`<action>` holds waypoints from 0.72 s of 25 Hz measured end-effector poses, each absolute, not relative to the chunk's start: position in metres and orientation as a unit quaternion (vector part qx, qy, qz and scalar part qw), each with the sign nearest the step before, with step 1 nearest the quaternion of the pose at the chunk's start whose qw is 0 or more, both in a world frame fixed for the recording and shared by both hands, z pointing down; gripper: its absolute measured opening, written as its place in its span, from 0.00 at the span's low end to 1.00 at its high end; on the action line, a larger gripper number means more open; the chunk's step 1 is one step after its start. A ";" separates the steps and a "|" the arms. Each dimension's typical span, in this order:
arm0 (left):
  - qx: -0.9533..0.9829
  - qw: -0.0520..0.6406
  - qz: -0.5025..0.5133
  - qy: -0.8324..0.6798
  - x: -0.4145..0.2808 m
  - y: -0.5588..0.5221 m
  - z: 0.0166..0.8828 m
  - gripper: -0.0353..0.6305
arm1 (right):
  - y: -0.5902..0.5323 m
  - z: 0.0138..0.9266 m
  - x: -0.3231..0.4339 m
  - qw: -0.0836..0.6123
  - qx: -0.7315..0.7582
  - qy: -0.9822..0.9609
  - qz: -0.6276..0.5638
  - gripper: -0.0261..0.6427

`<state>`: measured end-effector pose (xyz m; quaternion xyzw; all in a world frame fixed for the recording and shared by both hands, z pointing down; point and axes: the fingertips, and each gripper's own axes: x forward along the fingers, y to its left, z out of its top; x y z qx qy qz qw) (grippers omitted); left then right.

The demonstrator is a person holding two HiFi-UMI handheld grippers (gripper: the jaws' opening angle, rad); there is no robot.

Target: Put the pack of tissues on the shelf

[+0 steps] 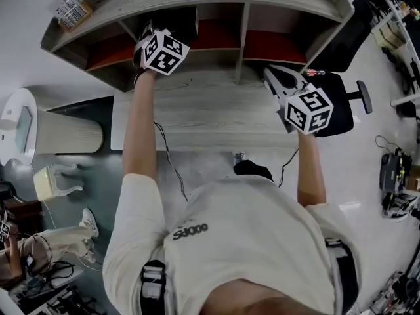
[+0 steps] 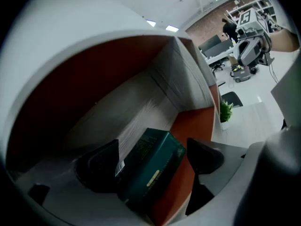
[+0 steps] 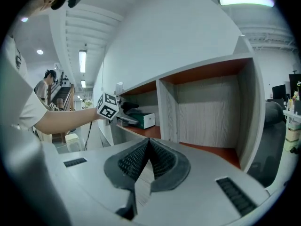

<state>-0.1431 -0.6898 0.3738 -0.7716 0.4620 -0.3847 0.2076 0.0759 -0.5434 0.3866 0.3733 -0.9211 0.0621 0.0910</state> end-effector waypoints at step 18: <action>-0.836 0.072 -0.209 0.503 -0.178 -0.428 0.389 0.20 | -0.394 0.351 0.063 0.088 0.454 -0.887 -0.013 0.03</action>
